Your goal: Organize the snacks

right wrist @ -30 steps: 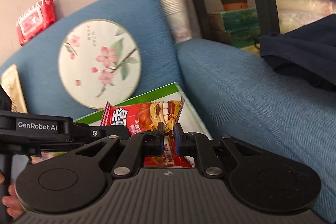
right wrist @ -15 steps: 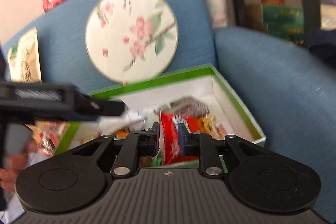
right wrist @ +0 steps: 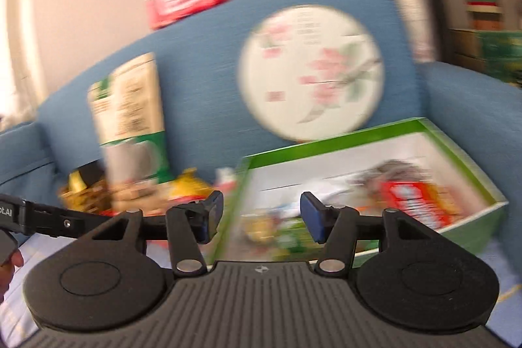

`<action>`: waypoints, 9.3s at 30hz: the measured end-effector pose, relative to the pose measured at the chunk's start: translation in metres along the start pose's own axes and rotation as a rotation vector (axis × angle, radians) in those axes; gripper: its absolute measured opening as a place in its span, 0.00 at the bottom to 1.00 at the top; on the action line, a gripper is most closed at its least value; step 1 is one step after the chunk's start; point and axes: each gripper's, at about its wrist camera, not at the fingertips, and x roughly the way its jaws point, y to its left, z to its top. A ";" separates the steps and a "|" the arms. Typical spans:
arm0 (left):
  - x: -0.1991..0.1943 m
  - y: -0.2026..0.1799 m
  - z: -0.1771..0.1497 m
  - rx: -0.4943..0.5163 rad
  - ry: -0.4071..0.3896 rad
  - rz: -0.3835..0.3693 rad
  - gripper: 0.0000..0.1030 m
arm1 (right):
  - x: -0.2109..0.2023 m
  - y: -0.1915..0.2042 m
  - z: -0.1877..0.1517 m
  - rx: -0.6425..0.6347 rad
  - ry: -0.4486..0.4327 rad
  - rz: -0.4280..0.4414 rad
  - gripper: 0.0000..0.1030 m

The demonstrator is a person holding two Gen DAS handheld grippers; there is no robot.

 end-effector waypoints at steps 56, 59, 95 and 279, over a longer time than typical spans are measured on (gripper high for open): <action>-0.028 0.093 0.005 -0.159 0.032 -0.139 0.31 | 0.041 0.128 -0.046 -0.080 0.210 0.318 0.53; -0.017 0.067 0.026 -0.094 0.007 -0.169 0.31 | 0.034 0.109 -0.031 -0.065 0.152 0.270 0.53; 0.171 -0.027 0.109 0.095 -0.019 -0.162 0.79 | 0.083 -0.015 -0.004 0.011 0.154 -0.060 0.44; 0.077 0.093 -0.020 -0.220 0.223 -0.195 0.88 | 0.087 0.089 -0.063 -0.127 0.398 0.289 0.91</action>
